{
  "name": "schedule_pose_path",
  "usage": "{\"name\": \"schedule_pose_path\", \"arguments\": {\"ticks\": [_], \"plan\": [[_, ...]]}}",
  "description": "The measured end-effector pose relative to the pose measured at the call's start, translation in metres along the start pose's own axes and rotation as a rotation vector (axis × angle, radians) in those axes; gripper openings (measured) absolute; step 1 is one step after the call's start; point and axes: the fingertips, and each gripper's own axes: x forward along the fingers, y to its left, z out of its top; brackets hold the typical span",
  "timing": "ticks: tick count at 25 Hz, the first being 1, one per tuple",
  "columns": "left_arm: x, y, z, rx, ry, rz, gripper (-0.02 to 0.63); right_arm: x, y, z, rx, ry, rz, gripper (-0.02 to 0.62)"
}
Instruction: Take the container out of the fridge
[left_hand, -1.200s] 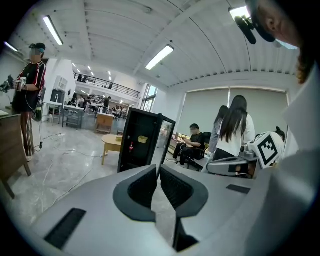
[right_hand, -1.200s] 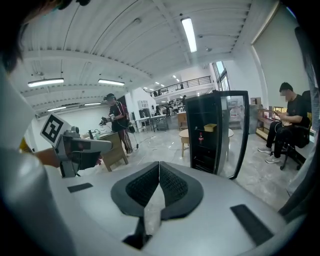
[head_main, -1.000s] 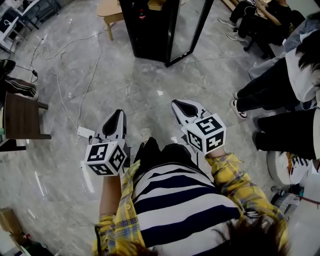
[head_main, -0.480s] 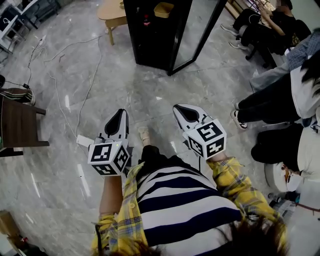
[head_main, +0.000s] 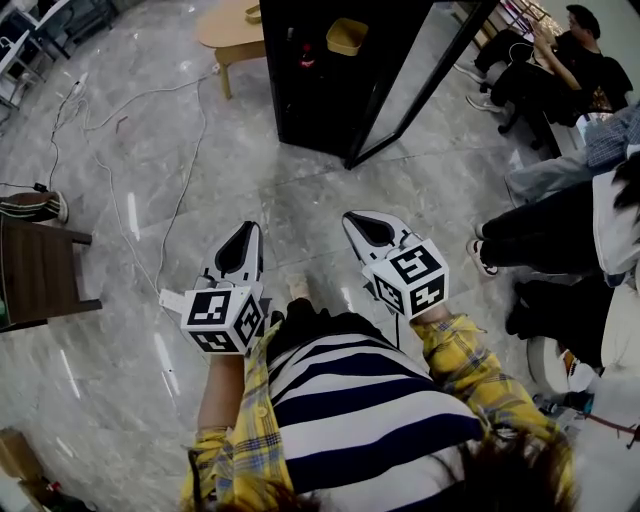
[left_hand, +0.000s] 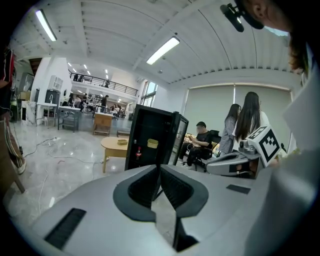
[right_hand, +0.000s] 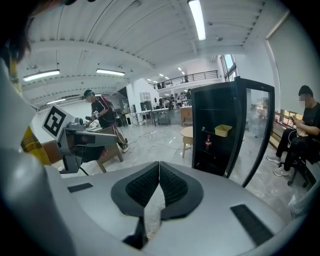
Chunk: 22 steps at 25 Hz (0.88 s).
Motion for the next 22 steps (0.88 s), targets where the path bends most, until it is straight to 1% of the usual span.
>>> {"name": "schedule_pose_path", "arguments": {"ticks": [8, 11, 17, 22], "plan": [[0.031, 0.047, 0.014, 0.006, 0.027, -0.006, 0.037, 0.055, -0.012, 0.025, -0.003, 0.022, -0.005, 0.028], [0.043, 0.062, 0.021, 0.016, 0.026, -0.016, 0.037, 0.072, -0.017, 0.034, -0.004, 0.014, -0.009, 0.028], [0.063, 0.078, 0.032, 0.052, 0.012, -0.047, 0.037, 0.098, -0.028, 0.055, -0.031, -0.005, -0.035, 0.029], [0.074, 0.085, 0.03, 0.041, 0.017, -0.046, 0.037, 0.113, -0.037, 0.065, -0.045, -0.006, -0.019, 0.031]]}}
